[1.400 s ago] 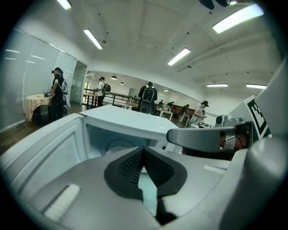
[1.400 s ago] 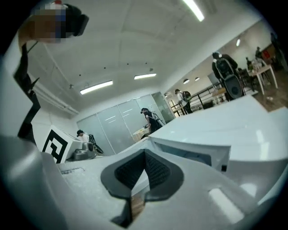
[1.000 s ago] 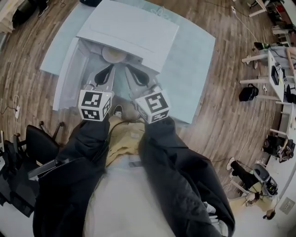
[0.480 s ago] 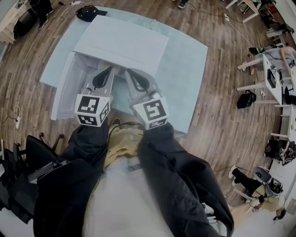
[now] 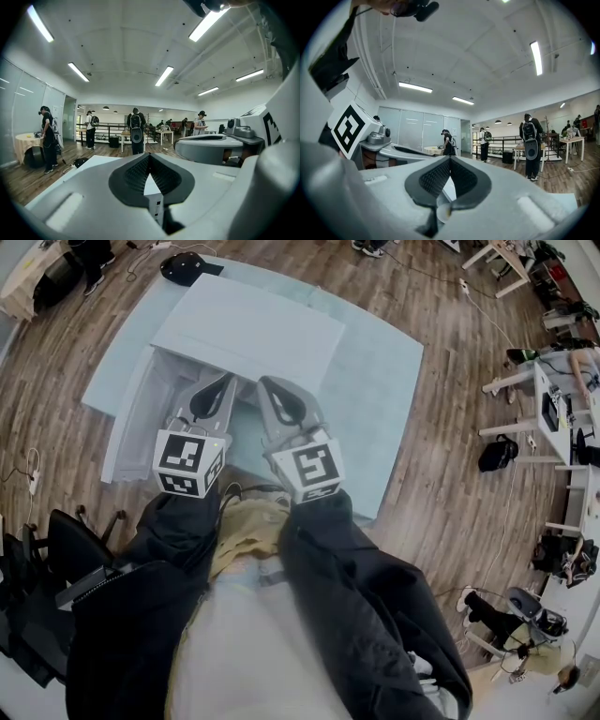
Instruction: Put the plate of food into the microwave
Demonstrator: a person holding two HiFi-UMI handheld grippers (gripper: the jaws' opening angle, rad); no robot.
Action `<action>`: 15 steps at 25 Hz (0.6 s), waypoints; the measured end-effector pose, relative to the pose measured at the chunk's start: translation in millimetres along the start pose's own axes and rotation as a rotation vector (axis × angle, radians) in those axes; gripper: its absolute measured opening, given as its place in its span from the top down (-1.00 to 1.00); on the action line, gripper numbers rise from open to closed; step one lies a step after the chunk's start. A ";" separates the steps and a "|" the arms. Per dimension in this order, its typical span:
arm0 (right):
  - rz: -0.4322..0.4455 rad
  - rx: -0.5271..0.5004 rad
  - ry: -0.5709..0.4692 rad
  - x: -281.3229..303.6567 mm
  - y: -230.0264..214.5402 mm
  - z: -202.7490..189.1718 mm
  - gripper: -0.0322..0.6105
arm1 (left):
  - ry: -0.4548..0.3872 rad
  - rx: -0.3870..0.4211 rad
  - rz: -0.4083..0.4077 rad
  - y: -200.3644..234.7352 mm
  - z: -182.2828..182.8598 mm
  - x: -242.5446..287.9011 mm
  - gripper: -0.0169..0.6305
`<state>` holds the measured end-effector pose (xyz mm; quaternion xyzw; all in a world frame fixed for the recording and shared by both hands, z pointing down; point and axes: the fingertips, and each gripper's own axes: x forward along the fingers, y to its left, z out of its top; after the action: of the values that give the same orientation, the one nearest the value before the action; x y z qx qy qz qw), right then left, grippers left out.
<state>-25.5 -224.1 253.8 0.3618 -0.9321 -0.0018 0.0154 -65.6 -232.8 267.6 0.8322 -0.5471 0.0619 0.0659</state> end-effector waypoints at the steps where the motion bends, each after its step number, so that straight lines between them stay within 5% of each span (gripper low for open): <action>1: 0.001 0.000 -0.001 0.5 -0.2 0.0 0.91 | 0.002 0.002 0.002 0.2 -0.7 0.3 0.95; 15: 0.021 0.007 0.017 -0.7 3.0 -3.8 0.91 | 0.019 -0.006 0.012 -2.3 -6.6 -1.7 0.95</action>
<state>-26.8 -221.3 257.7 0.3520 -0.9357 0.0045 0.0222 -64.3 -229.1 273.7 0.8280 -0.5517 0.0686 0.0731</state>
